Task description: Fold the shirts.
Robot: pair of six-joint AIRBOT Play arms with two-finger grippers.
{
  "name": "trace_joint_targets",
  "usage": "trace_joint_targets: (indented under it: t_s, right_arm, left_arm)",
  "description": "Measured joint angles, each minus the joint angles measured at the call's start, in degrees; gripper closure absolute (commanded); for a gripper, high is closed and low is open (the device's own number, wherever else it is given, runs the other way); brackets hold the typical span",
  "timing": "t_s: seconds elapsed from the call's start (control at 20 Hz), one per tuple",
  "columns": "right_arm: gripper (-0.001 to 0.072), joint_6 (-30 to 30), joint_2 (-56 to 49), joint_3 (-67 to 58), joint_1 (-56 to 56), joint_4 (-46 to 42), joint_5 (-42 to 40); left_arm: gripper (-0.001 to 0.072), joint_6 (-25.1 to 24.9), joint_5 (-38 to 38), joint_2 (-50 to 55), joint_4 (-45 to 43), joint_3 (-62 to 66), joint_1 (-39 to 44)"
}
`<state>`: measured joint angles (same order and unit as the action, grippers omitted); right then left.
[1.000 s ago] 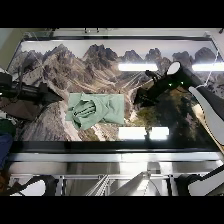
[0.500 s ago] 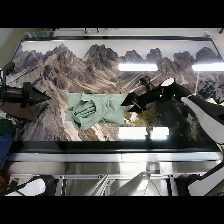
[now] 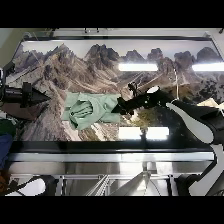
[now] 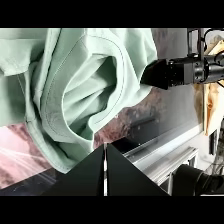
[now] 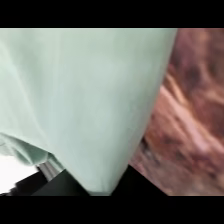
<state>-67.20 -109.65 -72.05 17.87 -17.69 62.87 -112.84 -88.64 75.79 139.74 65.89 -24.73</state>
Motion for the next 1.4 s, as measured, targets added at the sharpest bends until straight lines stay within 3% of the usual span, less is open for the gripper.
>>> trace_joint_targets:
  t_s: [0.3,0.5,0.7,0.85,1.15,1.4]
  right_arm:
    - [0.0694,2.0,10.8,-3.6,-6.4,6.8,5.2]
    - [0.0694,-3.8,21.1,-8.9,-19.2,3.3,3.6]
    - [0.0695,-16.8,26.0,-10.4,-35.0,-14.5,5.9]
    - [0.0698,-22.3,28.5,-9.5,-46.5,-30.2,10.0]
    - [0.0695,-24.3,37.9,-1.4,-71.2,-45.8,10.8]
    - [0.0694,-24.5,43.7,10.8,-85.3,-59.1,9.1]
  left_arm:
    - [0.0686,0.0,-0.1,0.0,0.0,0.0,0.0]
    - [0.0686,0.0,0.0,0.0,-0.1,0.0,1.0]
    - [0.0687,0.0,1.2,0.0,-0.1,0.0,4.9]
    - [0.0687,0.0,2.6,0.0,-0.1,0.0,8.8]
    - [0.0687,0.0,4.3,0.0,-0.2,0.0,15.6]
    - [0.0686,0.0,5.0,0.1,-0.6,0.0,19.3]
